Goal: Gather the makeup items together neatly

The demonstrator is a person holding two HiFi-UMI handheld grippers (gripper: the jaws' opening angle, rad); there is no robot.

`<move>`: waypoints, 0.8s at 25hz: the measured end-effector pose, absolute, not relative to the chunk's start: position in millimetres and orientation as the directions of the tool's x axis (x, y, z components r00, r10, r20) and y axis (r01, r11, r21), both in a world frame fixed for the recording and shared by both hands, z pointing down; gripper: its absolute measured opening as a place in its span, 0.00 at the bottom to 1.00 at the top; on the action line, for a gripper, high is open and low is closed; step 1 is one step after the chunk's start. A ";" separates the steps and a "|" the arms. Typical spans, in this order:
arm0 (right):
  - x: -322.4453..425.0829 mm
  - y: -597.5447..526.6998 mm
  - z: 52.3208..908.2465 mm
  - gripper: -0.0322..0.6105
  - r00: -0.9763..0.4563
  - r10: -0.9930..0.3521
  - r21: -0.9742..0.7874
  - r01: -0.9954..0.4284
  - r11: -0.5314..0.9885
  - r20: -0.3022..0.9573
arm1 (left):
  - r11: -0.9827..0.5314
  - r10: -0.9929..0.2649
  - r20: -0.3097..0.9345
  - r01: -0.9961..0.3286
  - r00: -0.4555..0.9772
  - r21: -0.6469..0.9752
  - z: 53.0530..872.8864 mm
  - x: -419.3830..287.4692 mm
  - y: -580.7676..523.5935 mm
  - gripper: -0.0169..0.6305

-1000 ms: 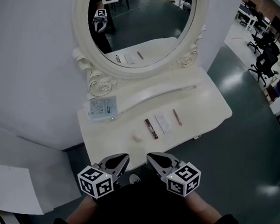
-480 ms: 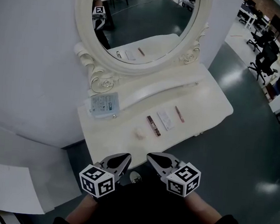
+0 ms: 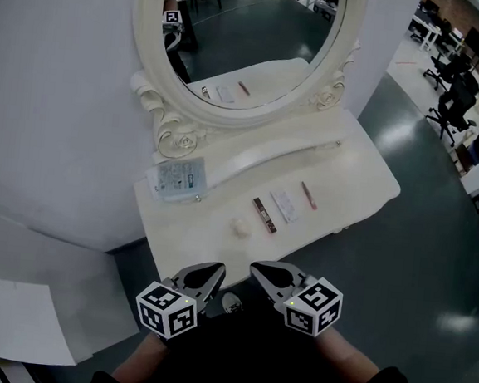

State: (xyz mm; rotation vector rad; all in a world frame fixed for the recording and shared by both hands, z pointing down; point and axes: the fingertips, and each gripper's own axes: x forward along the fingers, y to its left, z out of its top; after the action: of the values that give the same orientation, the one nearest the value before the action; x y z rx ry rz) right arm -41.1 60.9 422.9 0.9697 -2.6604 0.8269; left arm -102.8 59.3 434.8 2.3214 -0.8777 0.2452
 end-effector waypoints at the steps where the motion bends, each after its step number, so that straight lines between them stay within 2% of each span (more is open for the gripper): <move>1: -40.9 61.0 423.0 0.10 -0.767 -0.534 -0.439 -0.641 0.630 0.355 | -0.575 -0.530 0.377 -0.648 0.760 0.499 434.6 -102.6 59.4 0.04; 20: -41.5 58.8 424.7 0.10 -0.765 -0.537 -0.448 -0.644 0.620 0.355 | -0.582 -0.525 0.386 -0.651 0.758 0.487 434.6 -104.6 57.4 0.04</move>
State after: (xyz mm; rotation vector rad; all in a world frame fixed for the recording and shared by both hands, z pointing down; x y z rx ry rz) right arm -41.5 58.8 424.7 0.9785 -2.6562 0.8451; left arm -104.6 57.4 434.6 2.3300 -0.8775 0.2645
